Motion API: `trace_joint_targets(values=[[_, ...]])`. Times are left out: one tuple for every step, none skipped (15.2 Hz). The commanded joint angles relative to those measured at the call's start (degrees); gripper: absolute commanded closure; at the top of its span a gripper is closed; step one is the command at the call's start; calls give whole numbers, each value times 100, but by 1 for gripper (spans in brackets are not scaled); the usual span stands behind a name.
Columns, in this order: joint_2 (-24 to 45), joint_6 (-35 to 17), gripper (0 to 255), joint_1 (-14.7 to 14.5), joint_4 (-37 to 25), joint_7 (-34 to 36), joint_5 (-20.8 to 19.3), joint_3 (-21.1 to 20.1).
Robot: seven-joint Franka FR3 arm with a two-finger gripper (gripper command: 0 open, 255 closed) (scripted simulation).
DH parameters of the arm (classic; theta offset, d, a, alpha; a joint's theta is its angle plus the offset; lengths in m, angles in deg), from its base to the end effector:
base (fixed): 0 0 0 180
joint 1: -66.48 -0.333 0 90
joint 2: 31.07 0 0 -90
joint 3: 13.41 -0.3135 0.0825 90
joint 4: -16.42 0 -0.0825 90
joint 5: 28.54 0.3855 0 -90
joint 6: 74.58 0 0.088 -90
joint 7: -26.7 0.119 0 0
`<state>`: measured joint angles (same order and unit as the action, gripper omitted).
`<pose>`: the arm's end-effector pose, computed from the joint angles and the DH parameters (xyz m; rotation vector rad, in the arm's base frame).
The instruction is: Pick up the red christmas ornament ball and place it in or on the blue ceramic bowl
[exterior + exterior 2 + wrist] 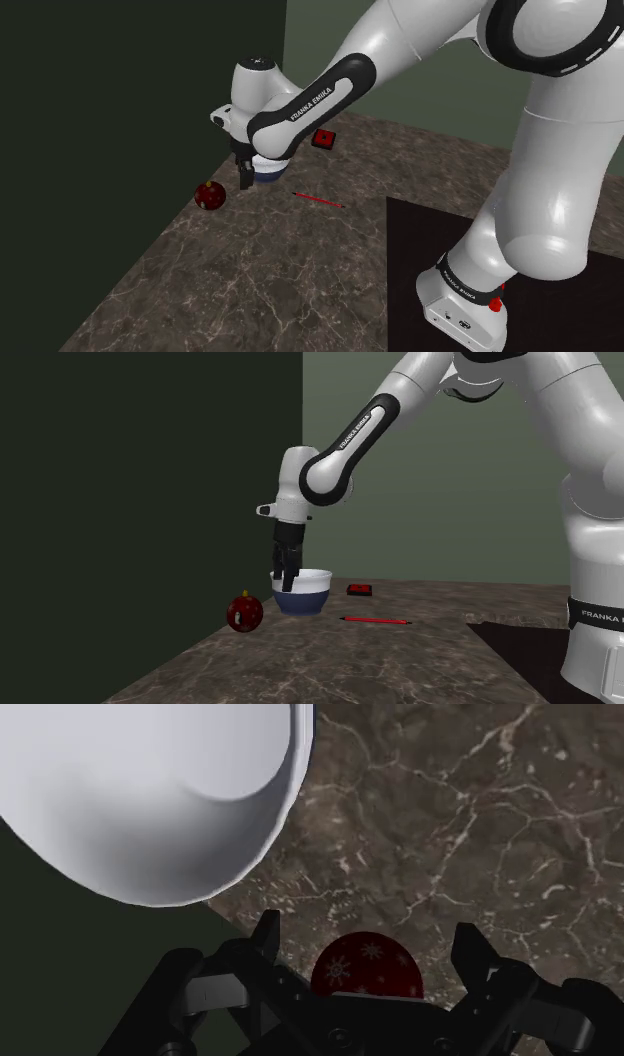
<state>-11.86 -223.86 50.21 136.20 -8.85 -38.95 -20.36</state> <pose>0.5546 0.2394 0.2652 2.5427 1.6716 0.2679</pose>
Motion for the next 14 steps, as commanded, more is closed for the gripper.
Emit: trace_joint_targets(values=[[357, -147, 0, -92, -303, -98, -89, -63], [517, -208, 0, -136, -447, -151, -132, -93], [675, -264, 0, -180, -592, -205, -175, -123], [728, -282, 0, -194, -641, -222, -191, -133], [800, -326, 0, -205, -669, -208, -210, -118], [872, -369, 0, -215, -698, -195, -229, -102], [944, -411, 0, -226, -728, -183, -247, -86], [1017, -453, 0, -237, -759, -171, -264, -70], [1091, -494, 0, -249, -791, -159, -281, -54], [1165, -534, 0, -260, -825, -148, -297, -38], [1282, -596, 0, -277, -881, -131, -322, -13], [1281, -597, 0, -278, -879, -130, -322, -13], [1282, -596, 0, -278, -880, -131, -321, -13], [1282, -596, 0, -278, -881, -131, -321, -13]])
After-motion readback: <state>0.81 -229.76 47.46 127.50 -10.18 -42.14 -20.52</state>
